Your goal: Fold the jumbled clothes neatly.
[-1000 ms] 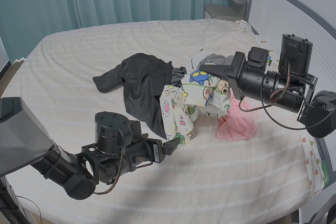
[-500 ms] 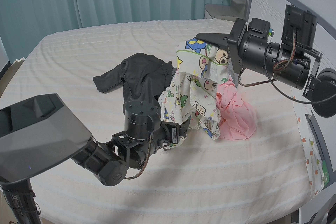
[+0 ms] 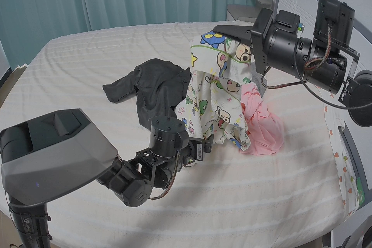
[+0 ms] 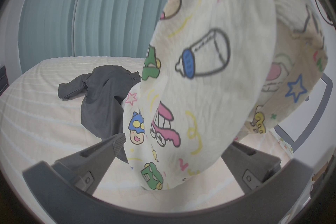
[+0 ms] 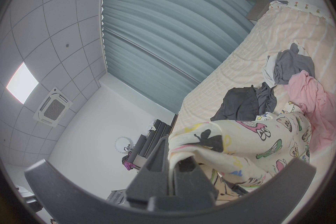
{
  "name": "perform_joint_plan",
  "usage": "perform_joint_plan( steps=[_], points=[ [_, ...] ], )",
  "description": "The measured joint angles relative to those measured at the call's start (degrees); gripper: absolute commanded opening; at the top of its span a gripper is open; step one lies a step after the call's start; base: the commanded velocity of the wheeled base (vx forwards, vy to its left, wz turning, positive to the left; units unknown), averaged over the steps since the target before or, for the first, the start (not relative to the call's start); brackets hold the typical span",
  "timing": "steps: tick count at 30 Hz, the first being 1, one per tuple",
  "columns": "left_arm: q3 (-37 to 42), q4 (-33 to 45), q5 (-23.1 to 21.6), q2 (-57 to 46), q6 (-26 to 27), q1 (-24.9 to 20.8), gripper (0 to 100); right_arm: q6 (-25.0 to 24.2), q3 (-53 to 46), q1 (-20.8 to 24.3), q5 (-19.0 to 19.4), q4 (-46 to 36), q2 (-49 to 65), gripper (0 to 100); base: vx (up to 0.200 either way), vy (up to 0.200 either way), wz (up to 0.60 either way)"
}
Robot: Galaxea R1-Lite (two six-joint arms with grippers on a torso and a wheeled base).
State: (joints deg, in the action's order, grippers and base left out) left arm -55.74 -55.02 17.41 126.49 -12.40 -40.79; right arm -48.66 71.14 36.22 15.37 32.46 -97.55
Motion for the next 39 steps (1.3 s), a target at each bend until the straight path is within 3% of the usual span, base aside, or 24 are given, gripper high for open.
perform_joint_plan(
  steps=[7, 16, 17, 31, 39],
  points=[
    [0.1, -0.1, 0.0, 0.3, 0.0, 0.0, 100, -0.1, 1.5, 3.8, -3.2, -0.3, 0.4, 0, 0.000, 0.000, 0.00],
    [0.0, -1.8, 0.4, 0.3, 0.0, 0.3, 100, -0.1, 1.3, 5.8, -3.9, -0.5, 2.4, 0, 0.000, 0.000, 0.00],
    [0.0, -1.8, 0.7, 0.3, 0.0, 0.4, 0, -0.1, 1.2, 5.8, -3.9, -0.5, 2.5, 0, 0.000, 0.000, 0.00],
    [2.0, -1.9, 2.6, 0.5, -0.4, 0.4, 0, -0.2, 0.4, 3.5, -3.9, -0.5, 3.0, 0, 0.000, 0.000, 0.00],
    [7.1, -2.2, 2.6, -1.1, -0.8, 0.0, 0, -0.2, -0.5, -1.6, -3.8, -0.3, 2.6, 0, 0.000, 0.000, 0.00]
  ],
)
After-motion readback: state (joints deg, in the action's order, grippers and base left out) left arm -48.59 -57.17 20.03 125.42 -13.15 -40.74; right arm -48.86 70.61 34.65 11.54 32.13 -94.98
